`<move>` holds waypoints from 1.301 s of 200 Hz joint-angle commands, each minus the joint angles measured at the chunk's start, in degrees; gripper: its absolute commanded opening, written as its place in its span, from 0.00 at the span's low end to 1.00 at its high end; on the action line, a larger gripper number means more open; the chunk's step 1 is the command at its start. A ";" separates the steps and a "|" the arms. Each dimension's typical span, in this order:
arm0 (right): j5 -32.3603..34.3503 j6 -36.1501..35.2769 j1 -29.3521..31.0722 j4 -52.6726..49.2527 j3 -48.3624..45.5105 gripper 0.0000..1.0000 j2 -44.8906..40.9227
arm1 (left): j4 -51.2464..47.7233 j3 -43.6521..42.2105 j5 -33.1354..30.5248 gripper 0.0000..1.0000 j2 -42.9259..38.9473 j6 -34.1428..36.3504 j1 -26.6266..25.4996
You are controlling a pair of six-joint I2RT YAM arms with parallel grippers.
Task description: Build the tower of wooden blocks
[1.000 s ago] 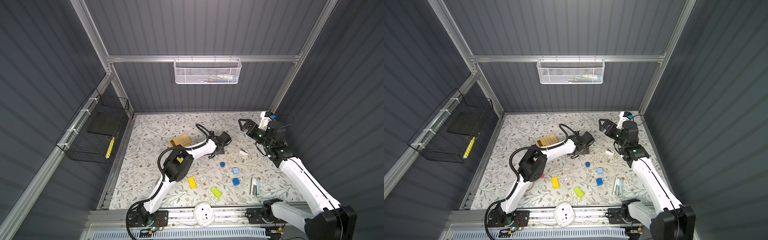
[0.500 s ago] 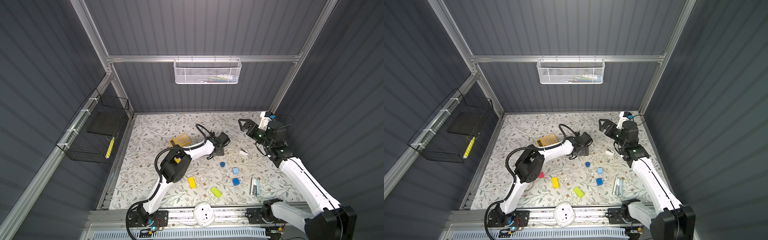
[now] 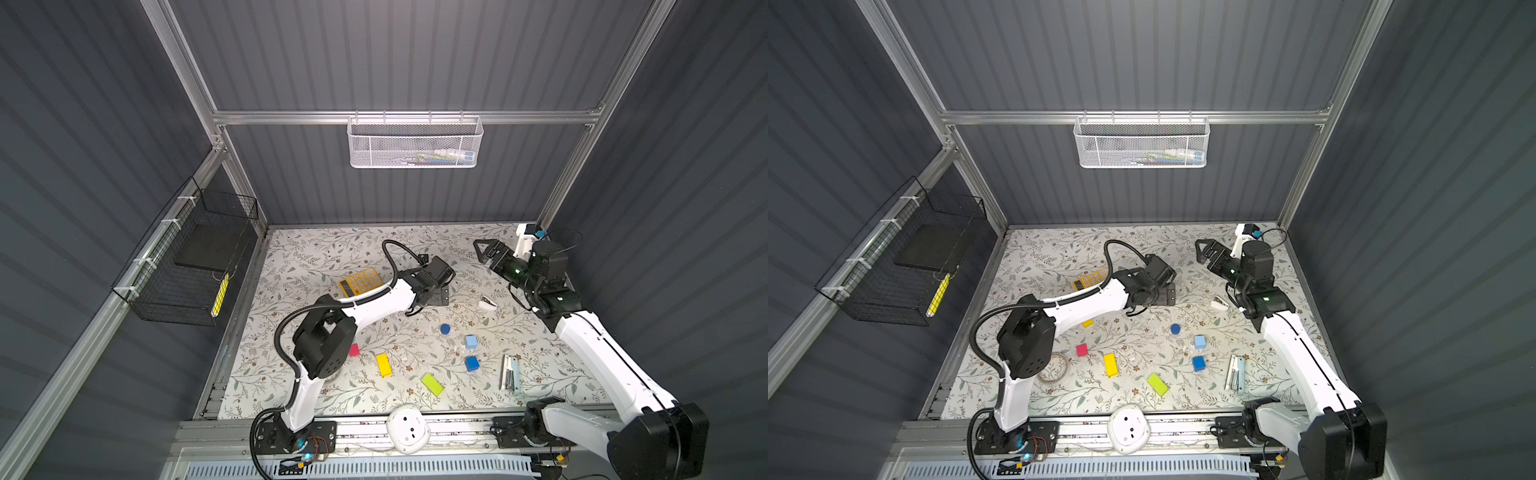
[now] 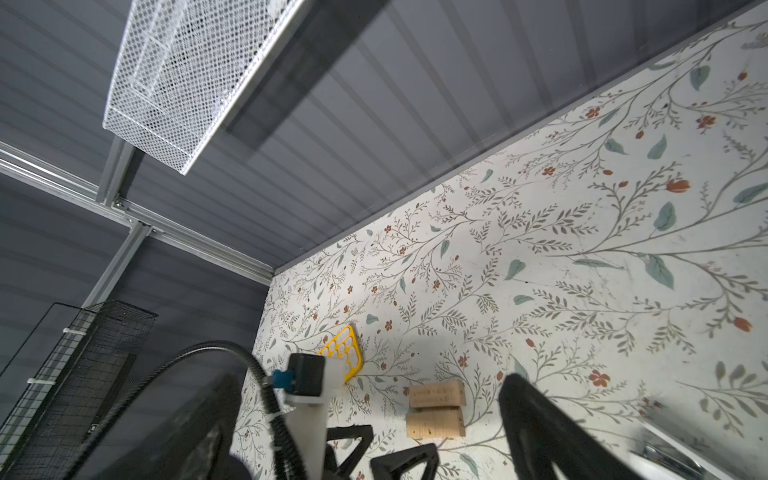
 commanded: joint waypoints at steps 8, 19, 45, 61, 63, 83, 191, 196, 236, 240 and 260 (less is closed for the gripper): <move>-4.50 0.28 0.14 0.18 -1.26 0.87 2.68 | 5.14 -7.42 2.24 0.93 -8.84 1.66 0.79; -4.72 0.39 0.42 0.41 -1.80 0.78 3.61 | 6.43 -10.14 3.58 0.81 -11.65 1.71 1.61; -7.09 0.38 1.35 0.37 -2.68 0.57 5.72 | 10.74 -18.28 11.24 0.51 -16.27 0.52 5.82; -7.09 -0.36 2.12 -0.70 -2.65 0.45 7.27 | 15.14 -22.73 17.37 0.33 -17.07 -1.12 9.16; -7.14 -0.44 2.27 -0.85 -2.65 0.44 7.46 | 15.58 -23.21 17.86 0.30 -17.07 -1.27 9.42; -7.09 -1.19 3.28 -2.41 -2.57 0.24 9.82 | 17.04 -25.11 19.77 0.16 -15.61 -1.29 10.79; -8.24 -2.30 7.00 -2.75 -0.16 0.00 26.60 | 21.00 -21.80 25.29 0.00 -2.48 -1.74 15.09; -8.37 -2.26 7.17 -2.62 0.13 0.00 27.38 | 21.25 -21.76 25.42 0.00 -2.03 -1.75 15.25; -8.67 -1.75 8.78 -1.43 2.08 0.00 32.80 | 22.97 -20.06 28.01 0.00 1.29 -1.79 15.66; -8.59 -1.65 8.88 -1.22 2.14 0.00 33.17 | 23.10 -19.95 28.11 0.00 1.52 -1.81 15.67; -8.16 -1.36 9.01 -0.74 2.69 0.00 34.94 | 23.33 -19.23 28.48 0.00 2.51 -1.76 15.65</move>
